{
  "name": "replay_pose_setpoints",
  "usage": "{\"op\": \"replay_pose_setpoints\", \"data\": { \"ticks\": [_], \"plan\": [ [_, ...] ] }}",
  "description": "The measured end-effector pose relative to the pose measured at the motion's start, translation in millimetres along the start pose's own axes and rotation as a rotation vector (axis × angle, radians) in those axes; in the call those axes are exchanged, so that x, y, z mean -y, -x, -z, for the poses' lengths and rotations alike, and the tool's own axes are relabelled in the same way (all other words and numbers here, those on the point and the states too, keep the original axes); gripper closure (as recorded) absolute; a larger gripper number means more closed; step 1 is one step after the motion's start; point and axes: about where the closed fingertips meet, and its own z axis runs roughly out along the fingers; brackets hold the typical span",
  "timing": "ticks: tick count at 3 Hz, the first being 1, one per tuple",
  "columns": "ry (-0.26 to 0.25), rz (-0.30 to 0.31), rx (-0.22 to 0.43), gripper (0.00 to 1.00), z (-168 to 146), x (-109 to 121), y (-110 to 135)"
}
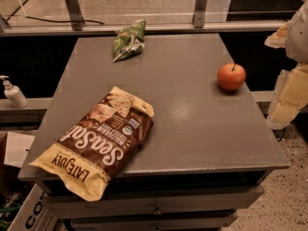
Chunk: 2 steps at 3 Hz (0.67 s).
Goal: Move apple near green jalapeno chip bag
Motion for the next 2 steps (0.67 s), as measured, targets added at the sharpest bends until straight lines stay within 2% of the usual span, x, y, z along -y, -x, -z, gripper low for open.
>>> {"op": "replay_pose_setpoints", "data": {
  "ticks": [1,2],
  "plan": [
    [-0.001,0.0,0.0,0.0,0.5,0.2,0.1],
    [-0.013,-0.018,0.061,0.0,6.9,7.8,-5.0]
  ]
}}
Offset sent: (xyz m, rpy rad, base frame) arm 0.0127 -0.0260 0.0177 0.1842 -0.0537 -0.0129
